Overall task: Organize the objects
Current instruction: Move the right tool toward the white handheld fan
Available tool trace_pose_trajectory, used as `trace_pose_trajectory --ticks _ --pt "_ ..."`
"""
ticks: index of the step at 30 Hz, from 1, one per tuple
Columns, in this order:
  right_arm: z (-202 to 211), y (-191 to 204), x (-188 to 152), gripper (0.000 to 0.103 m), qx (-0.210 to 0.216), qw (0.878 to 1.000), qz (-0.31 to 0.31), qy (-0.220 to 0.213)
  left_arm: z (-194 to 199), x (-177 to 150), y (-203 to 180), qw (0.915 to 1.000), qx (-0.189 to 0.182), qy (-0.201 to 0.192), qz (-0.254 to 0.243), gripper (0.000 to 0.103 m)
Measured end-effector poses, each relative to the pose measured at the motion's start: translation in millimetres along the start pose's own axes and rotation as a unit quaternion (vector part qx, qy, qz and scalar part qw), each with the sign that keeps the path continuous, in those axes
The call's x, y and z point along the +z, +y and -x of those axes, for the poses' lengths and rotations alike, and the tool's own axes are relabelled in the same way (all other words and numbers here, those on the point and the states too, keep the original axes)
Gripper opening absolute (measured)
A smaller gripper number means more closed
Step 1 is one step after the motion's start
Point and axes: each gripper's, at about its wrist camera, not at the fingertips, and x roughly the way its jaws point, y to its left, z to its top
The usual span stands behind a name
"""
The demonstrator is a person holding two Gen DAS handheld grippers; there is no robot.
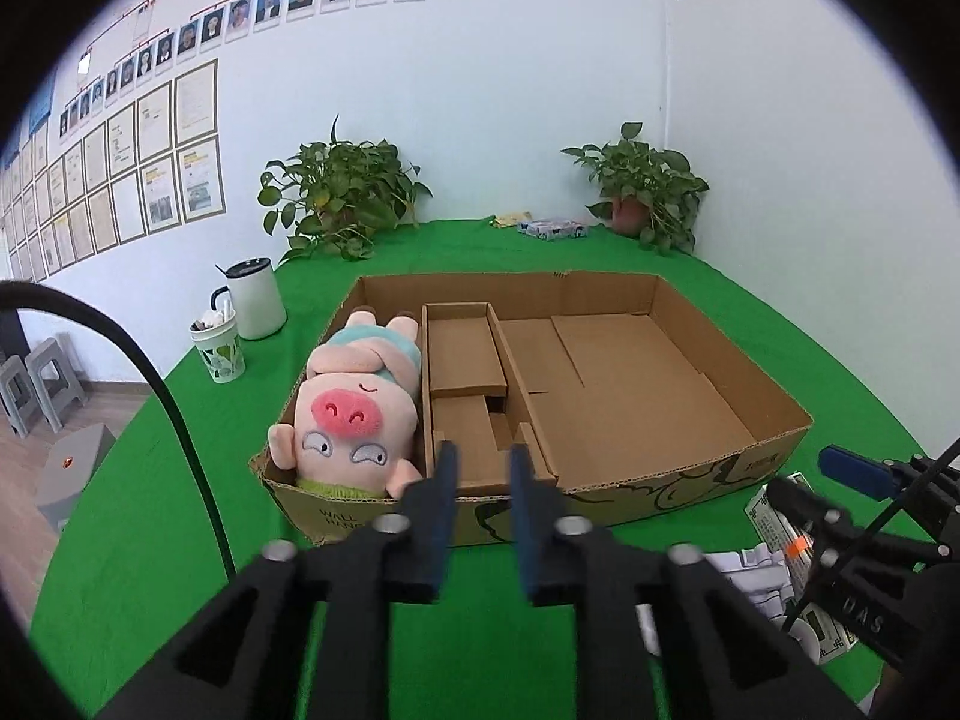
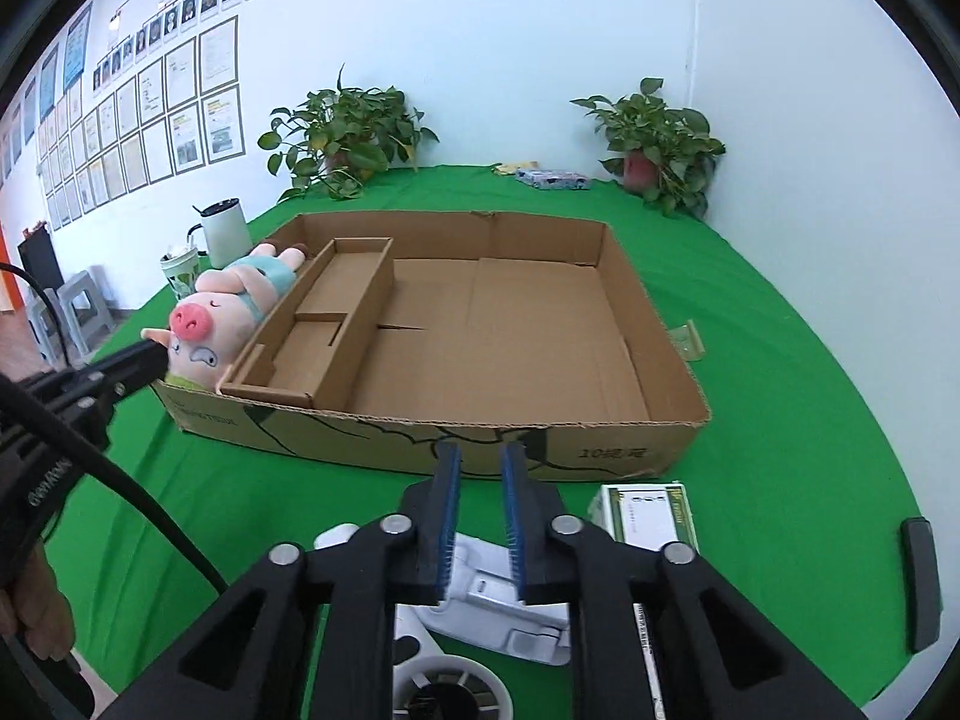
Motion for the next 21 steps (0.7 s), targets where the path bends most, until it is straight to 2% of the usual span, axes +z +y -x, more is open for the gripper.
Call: trace_pose_trajectory --ticks 1,2,4,6,14,18,21 --pt "1.7 -2.2 -1.5 0.079 0.005 1.000 -0.002 -0.006 3.8 0.5 -0.1 0.9999 -0.004 -0.010 0.002 0.082" --pt "3.9 -4.1 -2.7 0.087 0.012 1.000 -0.007 -0.014 7.9 0.5 0.5 0.9997 -0.006 -0.024 0.006 0.089" --pt "5.6 -5.1 -2.7 0.087 0.021 1.000 -0.010 -0.019 13.5 1.0 0.9 0.9992 -0.007 -0.037 0.010 0.089" --pt "5.0 -4.5 -1.4 0.089 0.024 0.999 -0.007 -0.021 11.9 0.8 0.4 0.9996 -0.008 -0.026 0.007 0.089" --pt "13.9 -10.2 -5.1 0.089 0.034 0.999 0.017 -0.037 13.7 -3.7 2.5 0.9996 -0.020 -0.020 0.006 0.089" --pt "28.5 -18.9 -13.9 0.092 0.071 0.996 0.026 -0.047 14.4 -6.5 0.6 0.9996 -0.027 -0.009 -0.005 0.089" --pt "42.9 -23.1 -31.7 0.095 0.117 0.991 0.045 -0.056 14.4 -11.8 1.7 0.9994 -0.033 0.004 -0.012 0.089"
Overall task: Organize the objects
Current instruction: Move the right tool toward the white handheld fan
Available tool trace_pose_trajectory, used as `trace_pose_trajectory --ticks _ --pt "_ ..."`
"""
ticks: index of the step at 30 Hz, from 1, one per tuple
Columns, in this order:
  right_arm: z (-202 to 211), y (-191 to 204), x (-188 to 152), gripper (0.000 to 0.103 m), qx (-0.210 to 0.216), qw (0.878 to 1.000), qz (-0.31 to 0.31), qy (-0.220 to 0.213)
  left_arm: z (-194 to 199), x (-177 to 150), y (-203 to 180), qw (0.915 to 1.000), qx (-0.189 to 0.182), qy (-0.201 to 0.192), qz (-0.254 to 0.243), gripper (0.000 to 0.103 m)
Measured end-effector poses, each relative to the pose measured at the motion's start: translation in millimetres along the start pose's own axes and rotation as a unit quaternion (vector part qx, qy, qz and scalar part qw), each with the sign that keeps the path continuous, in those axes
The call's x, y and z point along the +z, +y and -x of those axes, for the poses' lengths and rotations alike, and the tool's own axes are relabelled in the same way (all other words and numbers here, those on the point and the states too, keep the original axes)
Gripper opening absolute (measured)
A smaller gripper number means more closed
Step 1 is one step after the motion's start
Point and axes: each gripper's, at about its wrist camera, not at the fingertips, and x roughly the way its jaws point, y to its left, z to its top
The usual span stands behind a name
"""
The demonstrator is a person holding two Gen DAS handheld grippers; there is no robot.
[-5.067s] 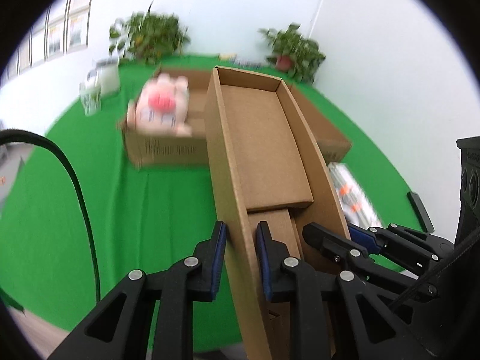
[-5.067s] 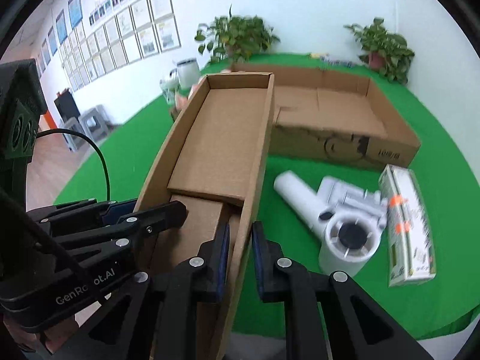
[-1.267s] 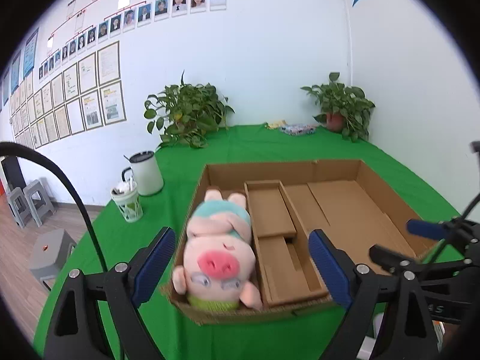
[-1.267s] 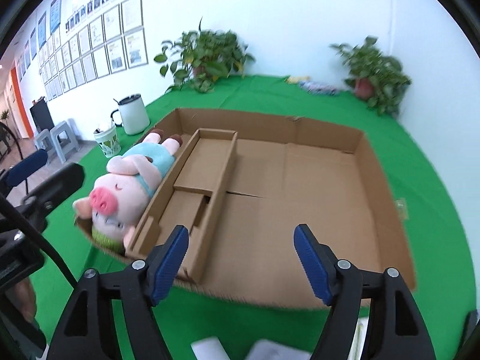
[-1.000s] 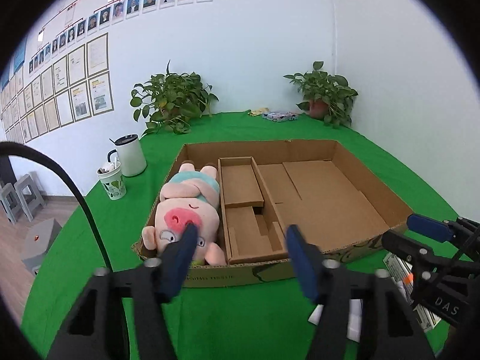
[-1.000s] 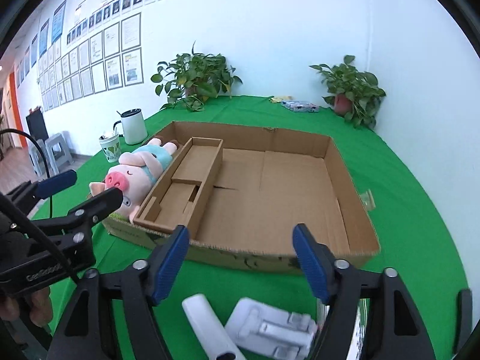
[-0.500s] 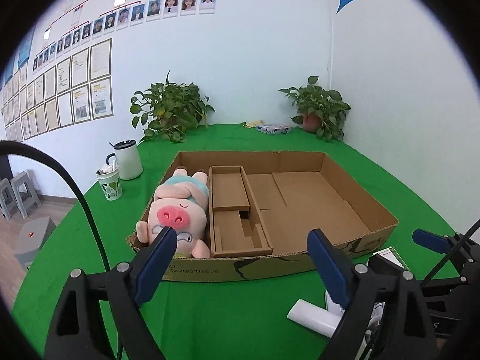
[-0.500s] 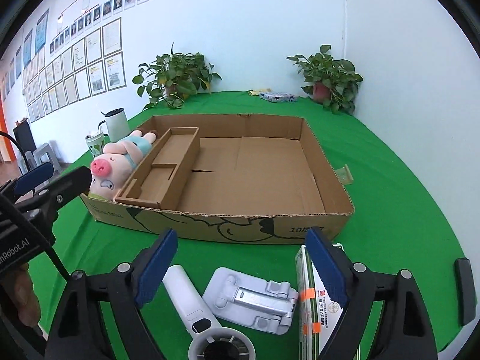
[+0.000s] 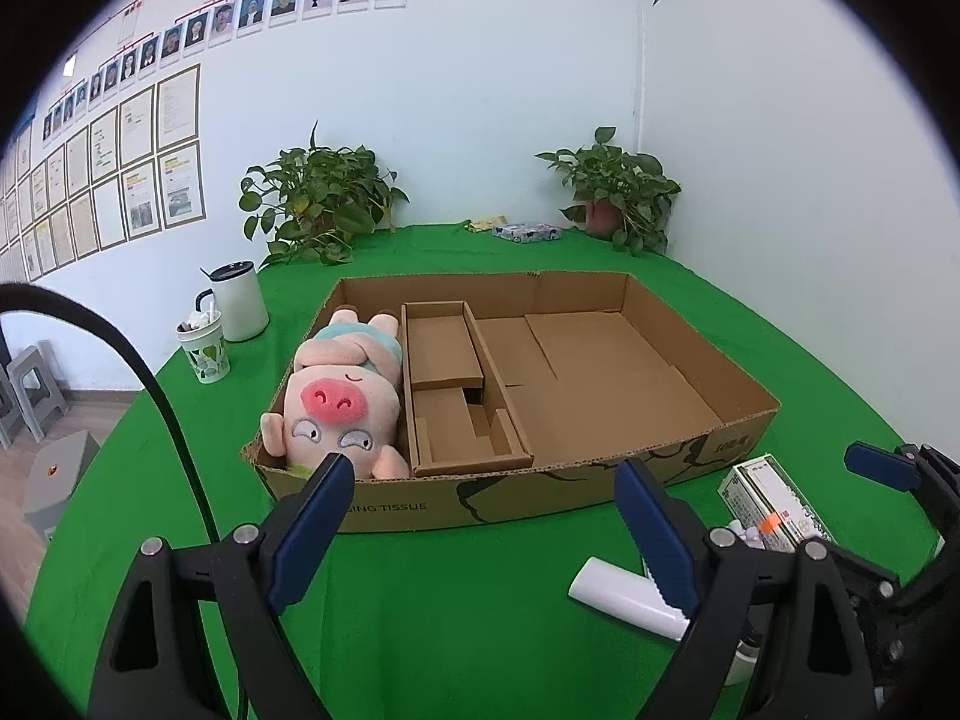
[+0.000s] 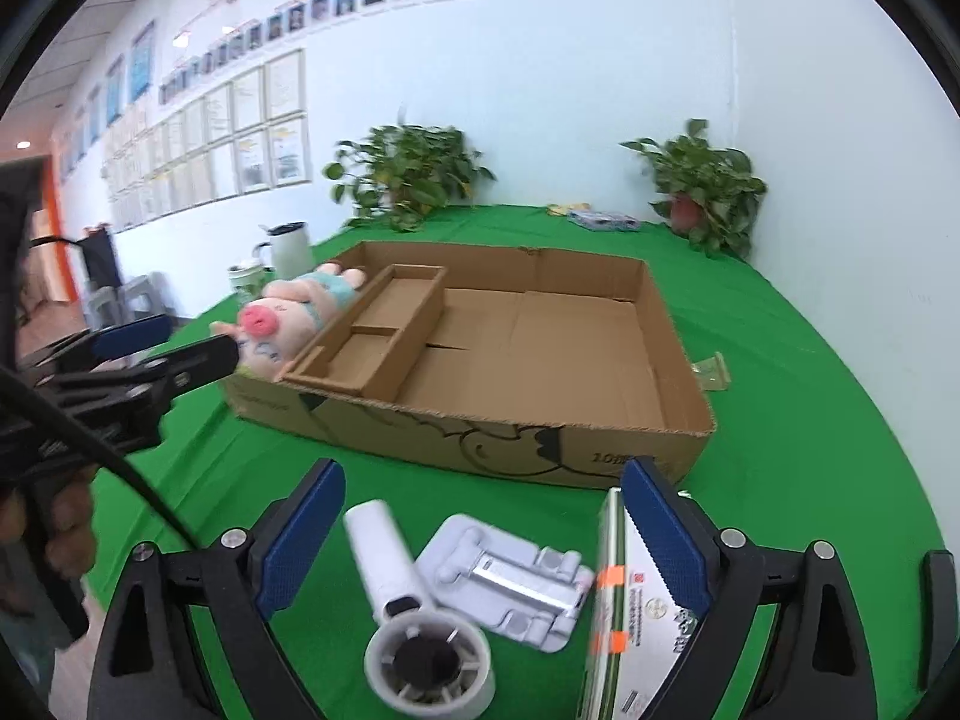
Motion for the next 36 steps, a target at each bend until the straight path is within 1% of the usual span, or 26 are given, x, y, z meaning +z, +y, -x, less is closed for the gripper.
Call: trace_pose_trajectory --ticks 2,4,6,8,9,10,12,15,17,18,19,21,22,24,26,28,30,31,32,34,36 --pt "8.1 4.1 -16.2 0.098 0.018 1.000 0.018 0.008 -3.2 -5.0 1.5 0.9997 -0.006 0.022 -0.003 0.088" --pt "9.5 8.7 -35.2 0.098 0.020 0.999 0.035 0.030 -5.5 -12.1 3.7 0.9991 -0.018 0.039 0.003 0.088" --pt "5.2 11.7 -50.2 0.098 0.023 0.998 0.030 0.053 -7.7 -20.1 5.2 0.9979 -0.034 0.052 0.015 0.088" --pt "-1.1 14.3 -62.7 0.096 0.039 0.996 0.023 0.077 -12.1 -28.5 4.4 0.9961 -0.049 0.070 0.024 0.088" --pt "-3.4 15.5 -66.3 0.096 0.035 0.996 0.025 0.081 -13.8 -31.9 3.4 0.9952 -0.054 0.077 0.026 0.087" --pt "-6.2 18.1 -68.3 0.096 0.022 0.996 0.031 0.081 -15.2 -35.0 2.8 0.9942 -0.059 0.085 0.029 0.087" --pt "-10.7 21.6 -69.0 0.092 0.009 0.996 0.038 0.080 -16.9 -39.4 2.7 0.9927 -0.065 0.094 0.037 0.087" --pt "-19.7 22.7 -67.4 0.082 -0.002 0.996 0.039 0.084 -17.6 -43.1 2.6 0.9914 -0.068 0.106 0.035 0.087" --pt "-28.6 23.6 -67.9 0.070 -0.017 0.994 0.039 0.100 -16.9 -45.2 3.2 0.9917 -0.062 0.109 0.029 0.087" --pt "-32.5 25.6 -69.0 0.068 -0.014 0.993 0.037 0.111 -16.6 -46.0 3.8 0.9916 -0.060 0.111 0.029 0.087" --pt "-36.4 28.9 -70.6 0.068 0.001 0.992 0.036 0.124 -16.8 -46.7 4.3 0.9914 -0.059 0.113 0.031 0.087" --pt "-34.3 39.5 -74.0 0.068 0.021 0.991 0.050 0.123 -16.9 -48.5 6.7 0.9907 -0.060 0.117 0.034 0.087" --pt "-30.6 45.2 -75.2 0.068 0.050 0.990 0.053 0.122 -16.9 -48.9 8.2 0.9905 -0.059 0.119 0.036 0.087" --pt "-27.6 46.9 -74.1 0.069 0.082 0.989 0.035 0.120 -18.2 -49.7 11.1 0.9896 -0.060 0.124 0.040 0.087" --pt "-26.0 44.5 -71.5 0.077 0.086 0.990 0.019 0.112 -20.8 -50.8 14.1 0.9877 -0.068 0.133 0.046 0.087" --pt "-28.0 43.8 -71.1 0.077 0.084 0.990 0.013 0.114 -24.1 -52.3 16.3 0.9843 -0.082 0.146 0.055 0.087" --pt "-34.4 46.7 -71.8 0.077 0.077 0.989 0.015 0.124 -28.9 -53.7 17.1 0.9801 -0.098 0.159 0.067 0.087" --pt "-37.8 50.3 -72.4 0.073 0.076 0.989 0.021 0.129 -30.9 -54.5 16.6 0.9784 -0.103 0.165 0.070 0.087" --pt "-37.8 53.1 -71.3 0.066 0.078 0.988 0.026 0.130 -33.0 -54.9 16.4 0.9765 -0.108 0.172 0.073 0.087" --pt "-36.6 59.6 -70.0 0.066 0.080 0.988 0.032 0.128 -35.2 -55.7 16.9 0.9735 -0.119 0.179 0.079 0.087" --pt "-32.9 63.4 -68.7 0.065 0.098 0.987 0.027 0.123 -38.6 -56.8 19.0 0.9700 -0.129 0.185 0.090 0.087"
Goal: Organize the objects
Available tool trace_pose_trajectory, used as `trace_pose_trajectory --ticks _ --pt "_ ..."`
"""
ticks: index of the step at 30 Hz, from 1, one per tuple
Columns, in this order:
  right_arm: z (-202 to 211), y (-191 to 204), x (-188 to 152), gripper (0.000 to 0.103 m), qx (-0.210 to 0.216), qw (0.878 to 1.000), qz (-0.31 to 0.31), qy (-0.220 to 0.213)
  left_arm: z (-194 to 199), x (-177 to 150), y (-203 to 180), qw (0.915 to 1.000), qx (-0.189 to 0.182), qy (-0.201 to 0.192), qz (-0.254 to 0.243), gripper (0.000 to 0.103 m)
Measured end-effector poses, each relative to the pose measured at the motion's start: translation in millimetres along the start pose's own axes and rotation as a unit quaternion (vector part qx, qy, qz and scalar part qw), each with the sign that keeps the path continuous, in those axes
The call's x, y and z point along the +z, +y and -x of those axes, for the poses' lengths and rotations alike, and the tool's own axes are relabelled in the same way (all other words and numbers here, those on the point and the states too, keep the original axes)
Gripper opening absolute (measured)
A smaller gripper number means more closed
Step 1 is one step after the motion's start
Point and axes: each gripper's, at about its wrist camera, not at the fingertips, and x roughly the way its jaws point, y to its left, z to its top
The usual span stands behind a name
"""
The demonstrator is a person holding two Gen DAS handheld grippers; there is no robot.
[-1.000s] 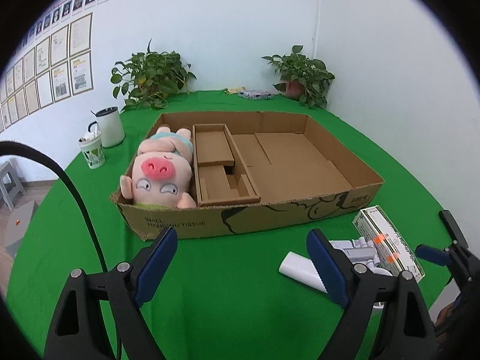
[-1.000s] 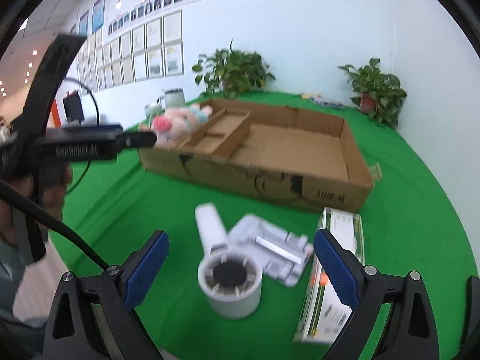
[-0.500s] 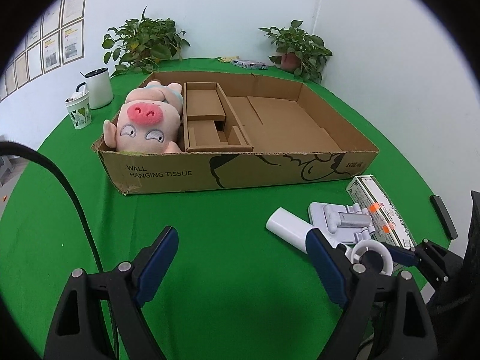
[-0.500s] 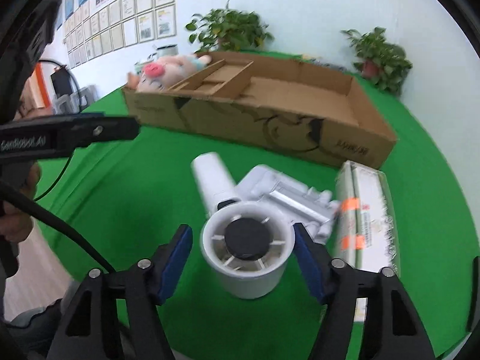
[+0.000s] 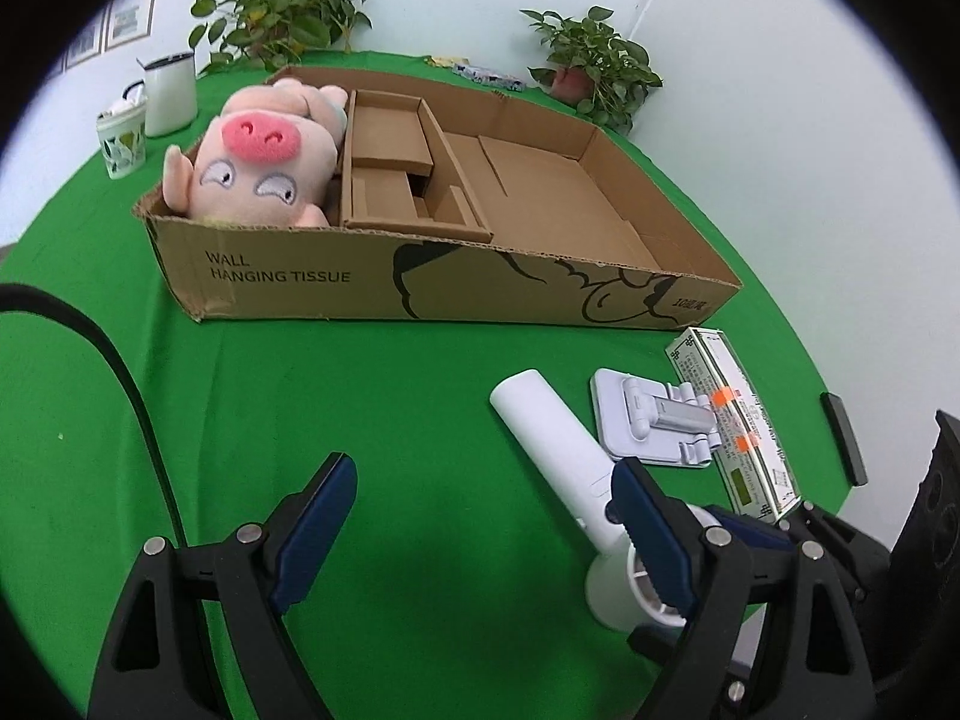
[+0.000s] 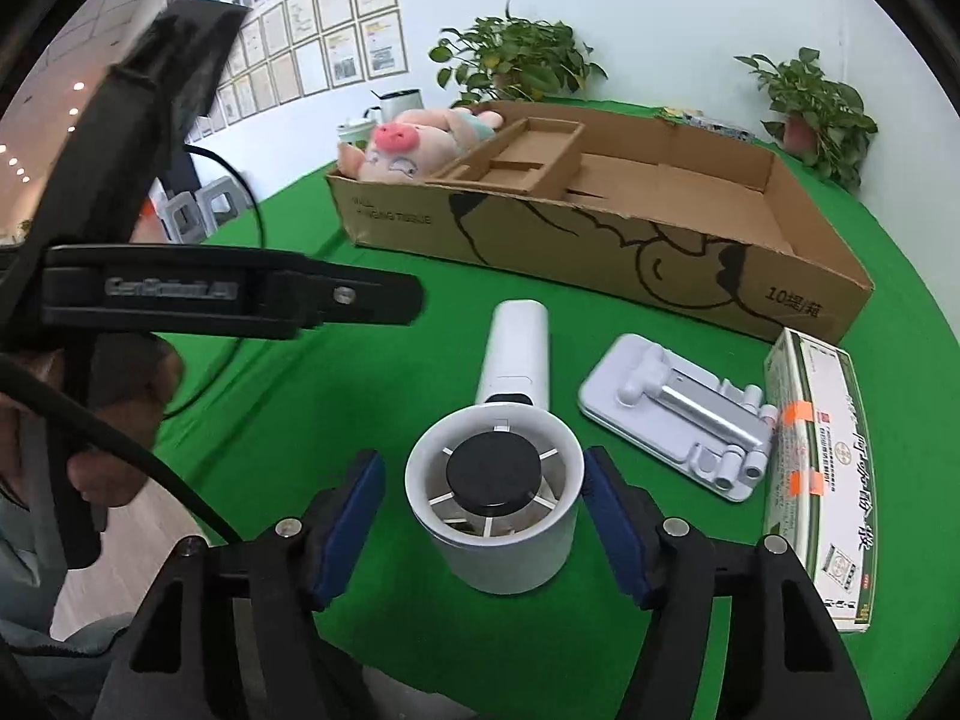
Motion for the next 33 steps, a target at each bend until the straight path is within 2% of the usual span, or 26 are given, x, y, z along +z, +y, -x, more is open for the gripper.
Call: trace_pose_trajectory --ticks 5,9,10,11,13,21,22,26,30,33 --pt "0.6 2.1 2.6 0.068 -0.008 1.000 -0.012 -0.004 -17.0 2.6 7.0 0.9975 -0.050 0.040 0.031 0.087" --pt "-3.1 1.8 7.0 0.069 -0.022 0.999 -0.023 0.002 -31.1 5.8 -1.5 0.9940 -0.079 0.069 0.031 0.087" --pt "-5.1 -1.0 8.7 0.068 -0.024 0.999 -0.034 0.004 -34.1 7.1 -4.1 0.9931 -0.085 0.074 0.032 0.087" --pt "-5.2 -3.2 8.5 0.060 -0.027 0.999 -0.039 0.005 -37.3 8.2 -6.6 0.9924 -0.090 0.078 0.032 0.087" --pt "-6.0 -5.3 8.3 0.055 -0.030 0.999 -0.043 0.006 -43.1 9.4 -10.7 0.9908 -0.098 0.087 0.034 0.084" --pt "10.6 4.4 -18.2 0.055 -0.039 0.998 -0.042 -0.017 -60.9 -7.9 -27.4 0.9881 -0.082 0.129 0.012 0.081" --pt "12.3 5.2 -20.6 0.055 -0.039 0.998 -0.045 -0.021 -59.4 -9.4 -31.0 0.9898 -0.076 0.121 0.003 0.081" --pt "10.0 9.3 -22.5 0.055 -0.044 0.998 -0.039 -0.025 -61.6 -12.2 -39.0 0.9889 -0.076 0.128 -0.001 0.078" --pt "10.0 13.1 -24.9 0.055 -0.041 0.998 -0.033 -0.026 -59.7 -13.1 -35.3 0.9887 -0.071 0.132 0.004 0.057" --pt "10.0 15.9 -24.8 0.055 -0.039 0.998 -0.028 -0.031 -60.8 -14.3 -28.3 0.9860 -0.091 0.137 0.027 0.044"
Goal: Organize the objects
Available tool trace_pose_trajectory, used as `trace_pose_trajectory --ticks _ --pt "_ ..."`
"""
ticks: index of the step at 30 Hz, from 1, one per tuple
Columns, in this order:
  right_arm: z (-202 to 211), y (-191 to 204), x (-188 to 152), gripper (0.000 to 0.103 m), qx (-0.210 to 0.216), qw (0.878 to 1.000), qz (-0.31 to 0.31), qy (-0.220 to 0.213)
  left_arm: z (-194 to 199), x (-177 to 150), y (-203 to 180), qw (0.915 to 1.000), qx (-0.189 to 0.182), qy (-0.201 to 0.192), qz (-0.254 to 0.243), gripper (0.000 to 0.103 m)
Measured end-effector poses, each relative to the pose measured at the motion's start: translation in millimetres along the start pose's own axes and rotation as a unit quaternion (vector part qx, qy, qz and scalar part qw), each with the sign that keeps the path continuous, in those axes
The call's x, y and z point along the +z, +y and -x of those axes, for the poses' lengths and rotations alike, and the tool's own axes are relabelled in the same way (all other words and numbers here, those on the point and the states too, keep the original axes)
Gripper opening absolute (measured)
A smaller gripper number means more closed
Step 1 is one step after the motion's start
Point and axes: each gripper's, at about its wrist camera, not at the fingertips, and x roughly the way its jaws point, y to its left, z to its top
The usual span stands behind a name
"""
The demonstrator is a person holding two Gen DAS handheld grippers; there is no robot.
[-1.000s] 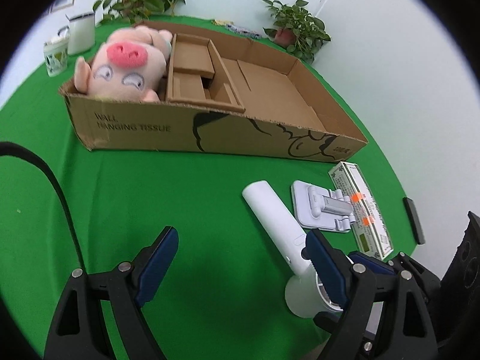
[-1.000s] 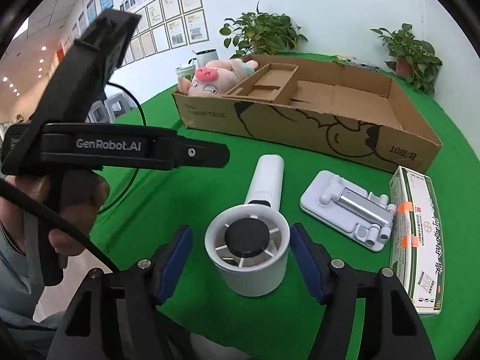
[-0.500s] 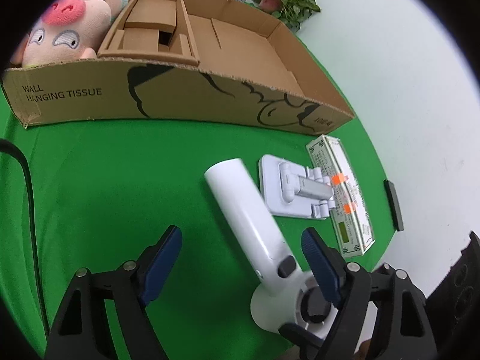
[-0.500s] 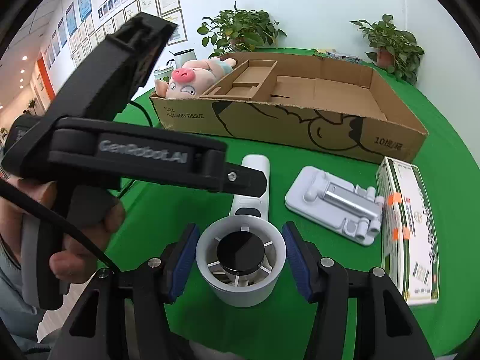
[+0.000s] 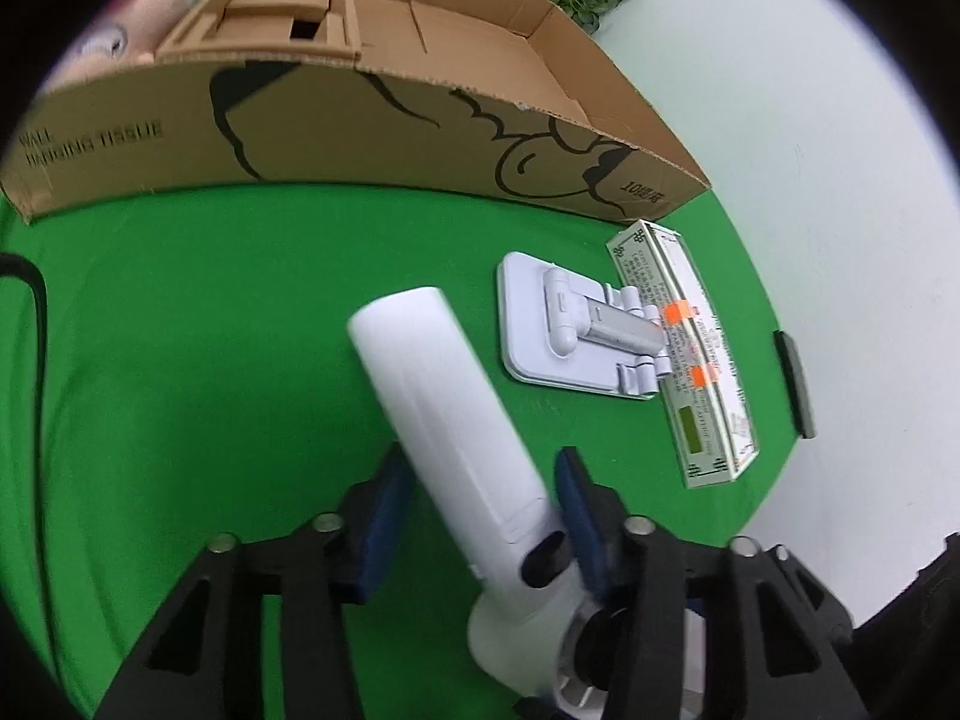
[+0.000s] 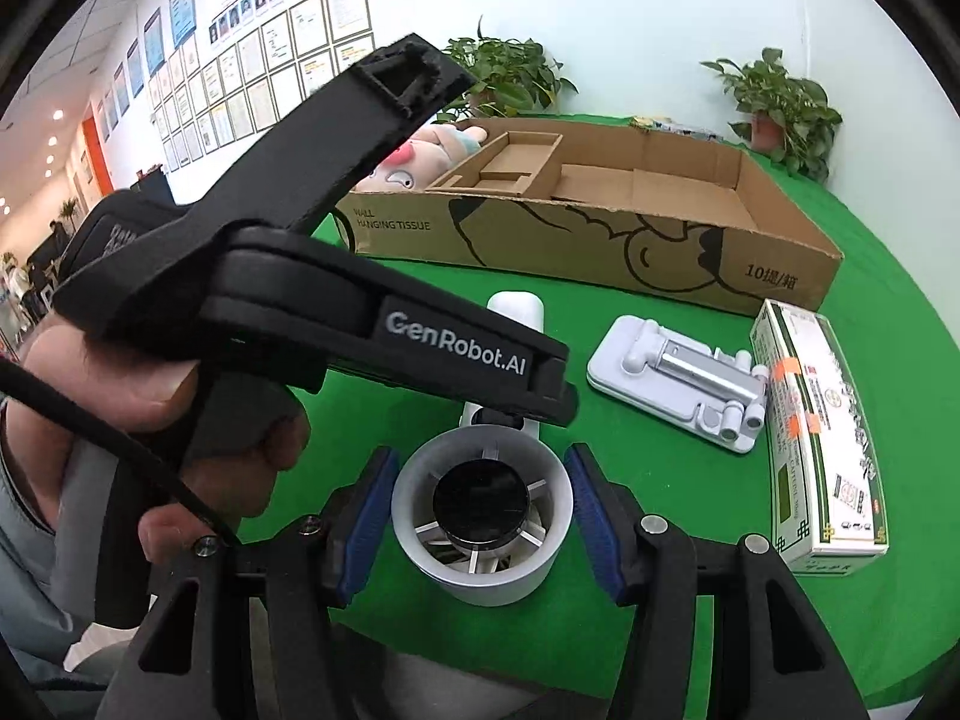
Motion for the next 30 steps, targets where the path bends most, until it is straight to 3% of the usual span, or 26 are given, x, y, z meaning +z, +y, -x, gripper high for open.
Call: trace_pose_trajectory --ticks 16,30 --pt "3.8 -11.2 -1.9 0.055 0.004 1.000 -0.019 -0.003 -1.6 4.2 -25.5 0.9982 0.047 -0.010 -0.037 0.041" --pt "11.6 -11.4 -5.5 0.054 -0.023 0.999 -0.026 0.002 8.9 6.5 -53.3 0.9958 0.053 -0.031 -0.068 0.036"
